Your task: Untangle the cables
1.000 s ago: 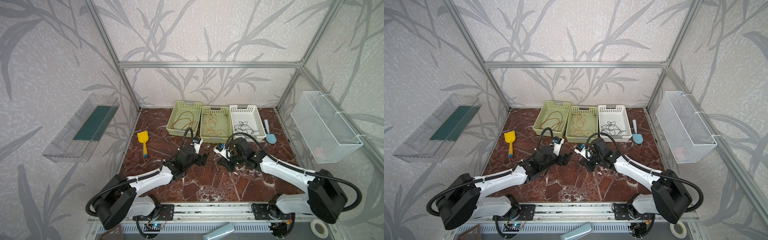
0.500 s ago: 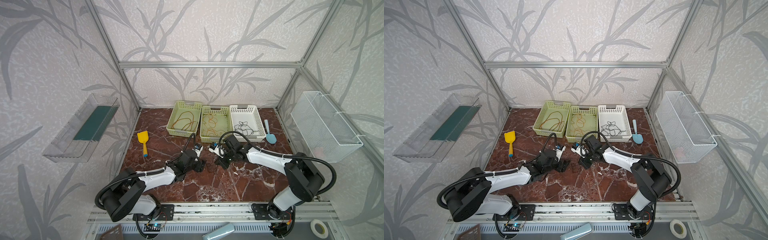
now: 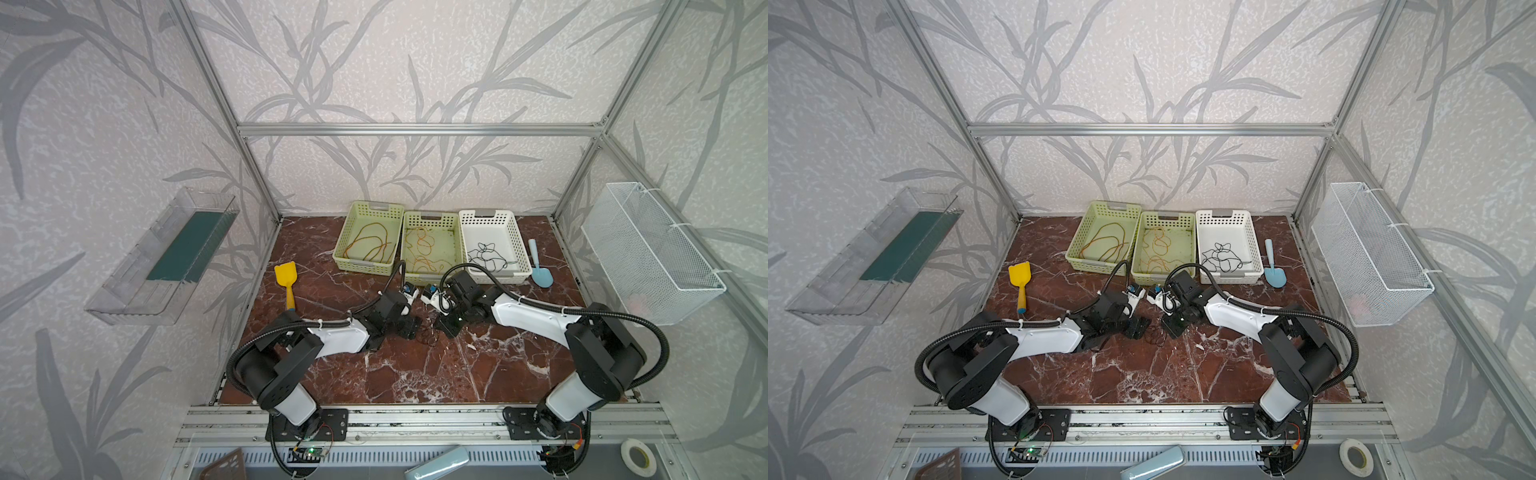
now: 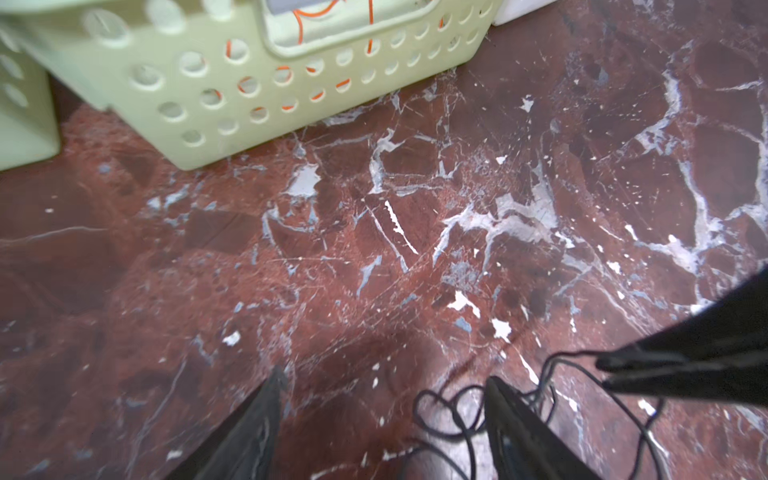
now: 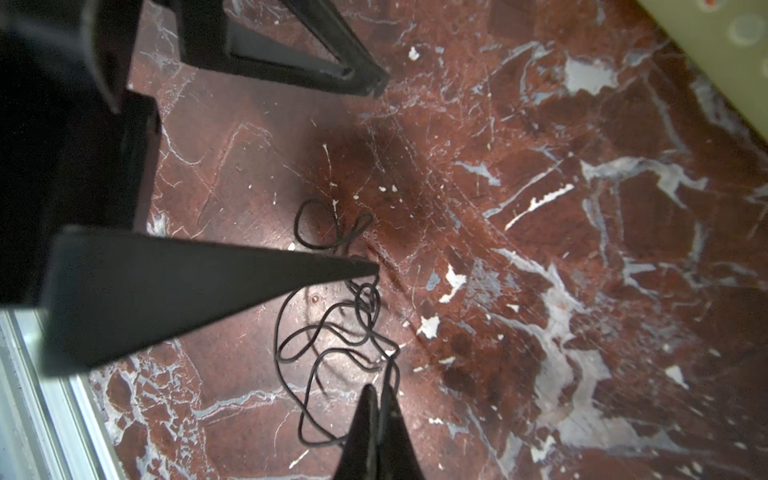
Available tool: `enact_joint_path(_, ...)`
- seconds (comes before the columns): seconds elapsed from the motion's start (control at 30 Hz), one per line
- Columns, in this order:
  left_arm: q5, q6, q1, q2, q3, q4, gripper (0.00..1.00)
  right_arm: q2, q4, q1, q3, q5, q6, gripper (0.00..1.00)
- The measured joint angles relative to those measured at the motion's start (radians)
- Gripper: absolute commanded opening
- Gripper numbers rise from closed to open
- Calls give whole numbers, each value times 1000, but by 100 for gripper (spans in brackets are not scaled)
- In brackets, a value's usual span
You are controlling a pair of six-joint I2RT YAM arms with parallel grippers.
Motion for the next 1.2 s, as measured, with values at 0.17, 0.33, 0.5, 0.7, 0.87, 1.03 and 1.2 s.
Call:
enact_joint_path(0.17, -10, 12, -4, 83, 80, -82, 35, -11, 0, 0, 0, 32, 28, 7)
enact_joint_path(0.33, -40, 13, -4, 103, 117, -136, 0, -14, -2, -5, 0, 79, 66, 8)
enact_joint_path(0.5, -122, 4, -4, 57, 92, -183, 0, -14, -13, -30, 0, 138, 105, 8)
enact_joint_path(0.7, -259, -17, -5, -160, -5, -203, 0, -16, -28, -71, 0, 187, 151, 8)
enact_joint_path(0.87, -292, -26, -3, -404, -122, -58, 0, -21, -10, -68, -13, 163, 179, 7)
enact_joint_path(1.03, -258, -26, 27, -521, -170, 3, 0, -37, 34, -63, -45, 126, 215, 7)
enact_joint_path(1.2, -172, -26, 71, -589, -170, 8, 0, -40, 66, -63, -51, 110, 254, 7)
